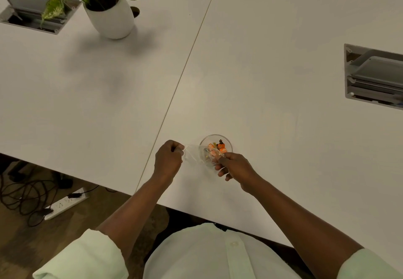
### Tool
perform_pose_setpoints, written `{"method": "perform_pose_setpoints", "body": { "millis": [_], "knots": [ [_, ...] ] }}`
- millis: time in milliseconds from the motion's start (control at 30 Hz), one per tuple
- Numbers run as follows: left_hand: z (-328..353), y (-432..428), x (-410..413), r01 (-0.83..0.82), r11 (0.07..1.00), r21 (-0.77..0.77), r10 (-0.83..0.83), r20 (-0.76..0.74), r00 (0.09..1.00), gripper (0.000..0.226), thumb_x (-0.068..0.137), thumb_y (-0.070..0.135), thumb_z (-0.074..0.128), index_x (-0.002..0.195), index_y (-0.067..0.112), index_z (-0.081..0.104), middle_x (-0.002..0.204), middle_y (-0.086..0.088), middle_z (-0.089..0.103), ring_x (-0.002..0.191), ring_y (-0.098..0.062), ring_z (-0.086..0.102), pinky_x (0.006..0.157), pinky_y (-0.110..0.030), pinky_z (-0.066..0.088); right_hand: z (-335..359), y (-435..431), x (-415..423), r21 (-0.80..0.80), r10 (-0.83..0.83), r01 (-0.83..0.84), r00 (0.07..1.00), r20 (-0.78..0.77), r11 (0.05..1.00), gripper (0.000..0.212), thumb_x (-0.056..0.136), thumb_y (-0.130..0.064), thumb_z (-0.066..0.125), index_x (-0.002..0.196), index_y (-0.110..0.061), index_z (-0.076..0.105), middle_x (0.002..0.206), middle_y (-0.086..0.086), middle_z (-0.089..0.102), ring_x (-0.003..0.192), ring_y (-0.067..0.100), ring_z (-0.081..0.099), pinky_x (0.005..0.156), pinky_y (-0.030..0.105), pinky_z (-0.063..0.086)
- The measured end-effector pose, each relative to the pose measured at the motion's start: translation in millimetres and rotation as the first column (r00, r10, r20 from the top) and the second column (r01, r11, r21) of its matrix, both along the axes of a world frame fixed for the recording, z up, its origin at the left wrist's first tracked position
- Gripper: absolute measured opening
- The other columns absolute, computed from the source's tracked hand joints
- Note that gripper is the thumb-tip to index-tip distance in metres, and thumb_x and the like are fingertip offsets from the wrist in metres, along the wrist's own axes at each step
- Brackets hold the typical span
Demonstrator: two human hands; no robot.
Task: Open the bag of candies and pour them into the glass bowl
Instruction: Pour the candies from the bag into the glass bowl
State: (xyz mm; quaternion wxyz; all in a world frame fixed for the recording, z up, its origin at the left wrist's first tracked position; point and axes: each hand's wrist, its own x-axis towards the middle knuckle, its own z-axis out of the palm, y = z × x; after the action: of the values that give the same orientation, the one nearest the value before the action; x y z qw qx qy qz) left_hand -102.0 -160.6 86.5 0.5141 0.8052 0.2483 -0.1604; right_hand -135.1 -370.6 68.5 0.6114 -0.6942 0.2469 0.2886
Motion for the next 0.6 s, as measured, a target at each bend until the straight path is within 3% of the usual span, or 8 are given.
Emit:
{"method": "perform_pose_setpoints", "body": {
  "millis": [167,267,367,467,600],
  "knots": [
    [-3,3,-1,-0.153,0.985,-0.086,0.155,0.025,0.988,0.011,0.097,0.02,0.057,0.099,0.013,0.064,0.093,-0.006,0.07,0.076,-0.022,0.065,0.059,-0.027,0.047,-1,0,-3,0.046,-0.005,0.003,0.999,0.039,0.999,0.015,0.097,-0.023,0.066,0.096,-0.009,0.07,0.094,0.007,0.076,0.071,0.016,0.07,0.057,0.024,0.051],
    [-3,2,-3,-0.223,0.963,-0.15,0.21,-0.096,0.973,0.039,0.092,0.046,0.065,0.104,0.009,0.063,0.093,-0.011,0.071,0.073,-0.024,0.068,0.061,-0.035,0.055,-2,3,-4,0.018,-0.021,0.019,0.994,0.11,1.0,0.019,0.094,-0.023,0.07,0.097,-0.005,0.068,0.1,0.013,0.075,0.075,0.015,0.073,0.059,0.026,0.053],
    [-2,3,-10,-0.132,0.956,-0.262,0.065,-0.247,0.967,0.058,0.082,0.058,0.072,0.102,0.004,0.065,0.093,-0.015,0.073,0.075,-0.027,0.071,0.064,-0.036,0.059,-2,6,-4,-0.035,-0.049,0.056,0.986,0.161,0.998,0.017,0.094,-0.022,0.071,0.098,-0.006,0.07,0.098,0.012,0.075,0.075,0.013,0.073,0.06,0.025,0.055],
    [-1,6,-18,-0.034,0.935,-0.352,-0.07,-0.279,0.958,0.047,0.084,0.043,0.077,0.1,0.0,0.066,0.089,-0.016,0.074,0.071,-0.026,0.068,0.065,-0.035,0.058,1,10,-2,-0.058,-0.087,0.099,0.98,0.181,0.993,0.011,0.093,-0.021,0.071,0.095,-0.01,0.071,0.092,0.003,0.074,0.075,0.012,0.072,0.06,0.025,0.054],
    [-4,18,-22,-0.088,0.923,-0.374,-0.001,-0.23,0.973,0.018,0.09,0.015,0.073,0.082,0.003,0.062,0.078,-0.016,0.067,0.063,-0.025,0.06,0.06,-0.036,0.054,3,15,0,-0.053,-0.106,0.118,0.976,0.188,0.992,0.012,0.093,-0.02,0.071,0.095,-0.008,0.072,0.09,0.004,0.074,0.075,0.011,0.071,0.06,0.026,0.054]
  ]
}}
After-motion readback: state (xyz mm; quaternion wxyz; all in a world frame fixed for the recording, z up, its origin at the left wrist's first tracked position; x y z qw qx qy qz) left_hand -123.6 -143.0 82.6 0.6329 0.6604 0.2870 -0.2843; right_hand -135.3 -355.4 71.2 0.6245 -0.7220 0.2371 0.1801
